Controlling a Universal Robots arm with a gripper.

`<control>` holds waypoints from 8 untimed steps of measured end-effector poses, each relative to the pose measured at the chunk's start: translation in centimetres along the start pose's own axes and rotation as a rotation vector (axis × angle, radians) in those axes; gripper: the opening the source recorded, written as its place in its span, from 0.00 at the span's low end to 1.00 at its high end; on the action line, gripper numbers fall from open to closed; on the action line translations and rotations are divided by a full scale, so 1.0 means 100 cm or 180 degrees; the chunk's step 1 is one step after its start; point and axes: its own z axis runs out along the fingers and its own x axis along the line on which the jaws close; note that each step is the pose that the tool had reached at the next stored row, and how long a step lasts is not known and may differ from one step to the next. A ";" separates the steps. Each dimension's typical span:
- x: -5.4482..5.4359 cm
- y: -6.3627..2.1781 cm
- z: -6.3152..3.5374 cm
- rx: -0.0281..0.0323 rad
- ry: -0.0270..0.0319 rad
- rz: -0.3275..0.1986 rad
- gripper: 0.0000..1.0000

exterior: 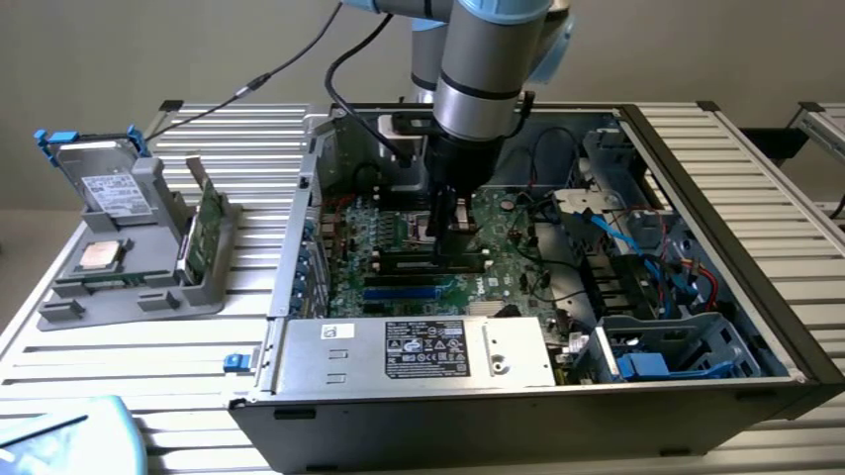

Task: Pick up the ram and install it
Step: 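Insert the ram into the slot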

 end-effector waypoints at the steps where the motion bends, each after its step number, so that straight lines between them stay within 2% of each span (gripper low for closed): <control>1: 0.000 0.0003 -0.0016 0.0000 0.0000 0.0000 0.53; 6: 0.000 0.0004 -0.0019 0.0000 0.0000 0.0000 0.50; 8: 0.000 0.0005 -0.0020 0.0000 0.0000 0.0000 0.37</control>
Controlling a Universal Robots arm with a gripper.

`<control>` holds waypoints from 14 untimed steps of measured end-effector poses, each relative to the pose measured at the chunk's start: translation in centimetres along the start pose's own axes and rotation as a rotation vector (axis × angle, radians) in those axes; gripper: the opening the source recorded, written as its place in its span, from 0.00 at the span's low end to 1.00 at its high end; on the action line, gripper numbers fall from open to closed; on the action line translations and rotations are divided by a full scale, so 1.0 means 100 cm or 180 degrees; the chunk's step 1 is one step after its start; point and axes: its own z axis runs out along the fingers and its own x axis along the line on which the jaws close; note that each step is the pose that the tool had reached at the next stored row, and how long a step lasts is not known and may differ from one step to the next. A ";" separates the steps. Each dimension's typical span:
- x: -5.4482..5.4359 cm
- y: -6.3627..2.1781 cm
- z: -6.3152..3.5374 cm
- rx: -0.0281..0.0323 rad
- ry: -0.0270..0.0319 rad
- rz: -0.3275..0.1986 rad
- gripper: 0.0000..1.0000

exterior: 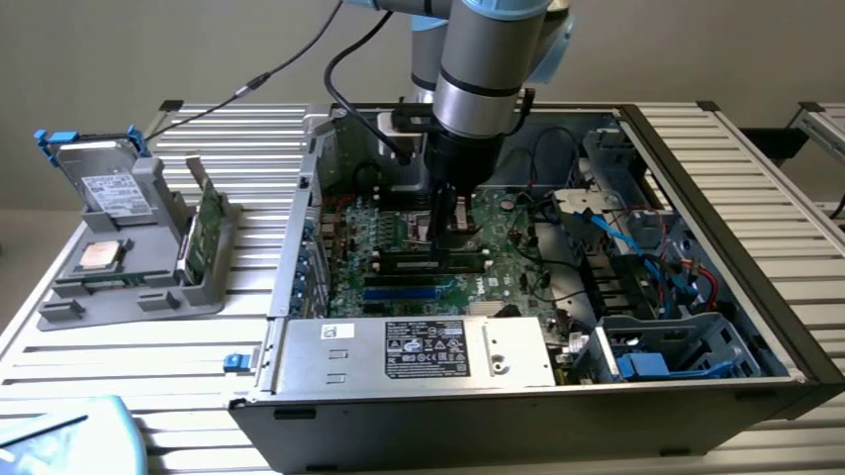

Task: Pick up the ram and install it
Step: 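Insert the ram into the slot, then press down the ram until it locks into place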

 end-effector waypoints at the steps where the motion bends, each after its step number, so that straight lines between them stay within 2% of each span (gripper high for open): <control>1: 0.000 0.0000 0.0000 0.0000 0.0000 0.0000 0.31; 4: 0.000 0.0000 0.0000 0.0000 0.0000 0.0000 0.25; 6: 0.000 0.0000 0.0000 0.0000 0.0000 0.0000 0.13; 8: 0.000 0.0000 0.0000 0.0000 0.0000 0.0000 0.11; 14: 0.000 0.0000 0.0000 0.0000 0.0000 0.0000 0.11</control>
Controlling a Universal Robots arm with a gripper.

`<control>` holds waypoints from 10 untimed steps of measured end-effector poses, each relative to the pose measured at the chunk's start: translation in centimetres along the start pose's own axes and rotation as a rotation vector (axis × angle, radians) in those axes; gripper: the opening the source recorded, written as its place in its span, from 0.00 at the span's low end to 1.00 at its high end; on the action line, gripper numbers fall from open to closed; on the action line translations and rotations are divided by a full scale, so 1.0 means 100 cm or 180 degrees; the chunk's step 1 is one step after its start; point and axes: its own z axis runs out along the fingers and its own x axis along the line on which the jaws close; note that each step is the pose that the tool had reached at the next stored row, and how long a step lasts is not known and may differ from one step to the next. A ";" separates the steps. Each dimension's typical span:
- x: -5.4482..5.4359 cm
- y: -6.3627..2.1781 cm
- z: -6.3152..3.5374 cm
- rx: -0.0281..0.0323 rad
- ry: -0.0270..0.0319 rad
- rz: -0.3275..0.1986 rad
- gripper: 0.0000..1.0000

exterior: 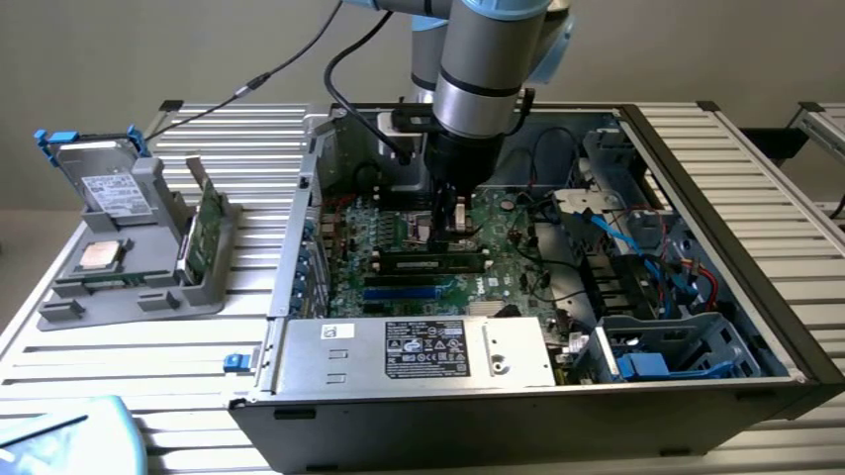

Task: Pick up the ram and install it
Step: 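Press down the ram until it locks into place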

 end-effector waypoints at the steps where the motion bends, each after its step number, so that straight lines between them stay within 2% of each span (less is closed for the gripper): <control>1: 0.000 0.0000 0.0000 0.0000 0.0000 0.0000 0.11; 10: 0.000 -0.0020 -0.0002 0.0000 0.0000 0.0000 0.11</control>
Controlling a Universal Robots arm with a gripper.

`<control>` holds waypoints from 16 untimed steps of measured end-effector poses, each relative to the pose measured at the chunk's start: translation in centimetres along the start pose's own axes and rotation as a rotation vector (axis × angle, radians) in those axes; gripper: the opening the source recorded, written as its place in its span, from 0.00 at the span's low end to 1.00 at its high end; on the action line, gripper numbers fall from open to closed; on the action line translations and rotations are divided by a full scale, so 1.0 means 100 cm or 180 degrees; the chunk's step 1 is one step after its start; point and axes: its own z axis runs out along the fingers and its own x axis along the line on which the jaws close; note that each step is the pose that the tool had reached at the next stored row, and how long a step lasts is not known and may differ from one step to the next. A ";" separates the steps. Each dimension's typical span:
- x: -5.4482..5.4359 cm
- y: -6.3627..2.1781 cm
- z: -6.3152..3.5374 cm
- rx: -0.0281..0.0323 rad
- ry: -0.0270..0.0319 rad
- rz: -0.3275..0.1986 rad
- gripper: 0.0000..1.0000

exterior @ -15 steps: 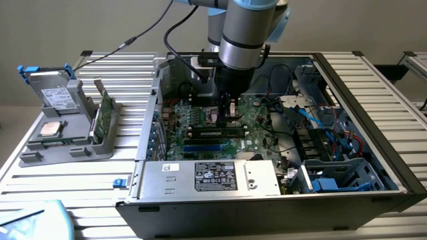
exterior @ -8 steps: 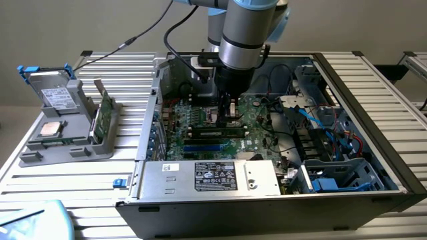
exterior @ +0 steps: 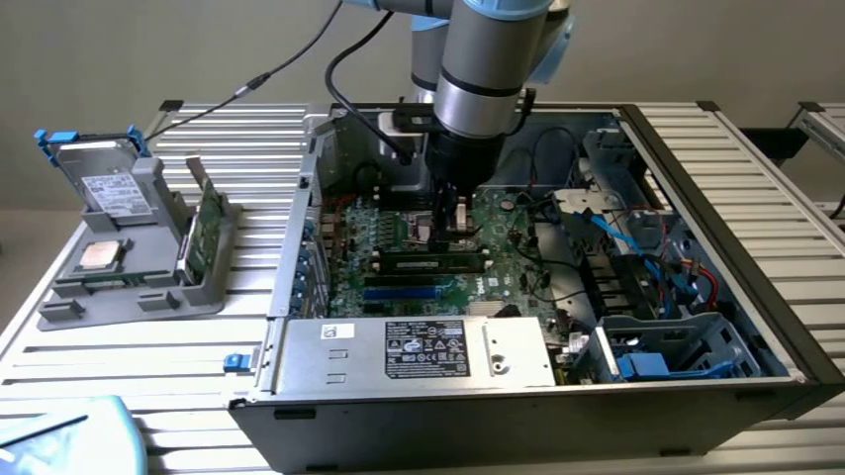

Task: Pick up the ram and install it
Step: 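Press down the ram until it locks into place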

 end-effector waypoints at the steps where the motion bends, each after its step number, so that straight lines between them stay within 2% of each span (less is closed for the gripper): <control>1: 0.000 -0.0031 -0.0004 0.0000 0.0000 0.0000 0.11; 8: 0.002 -0.0253 -0.0031 0.0000 -0.0002 0.0000 0.11; 16: 0.000 -0.0274 0.0055 -0.0003 -0.0001 -0.0001 0.11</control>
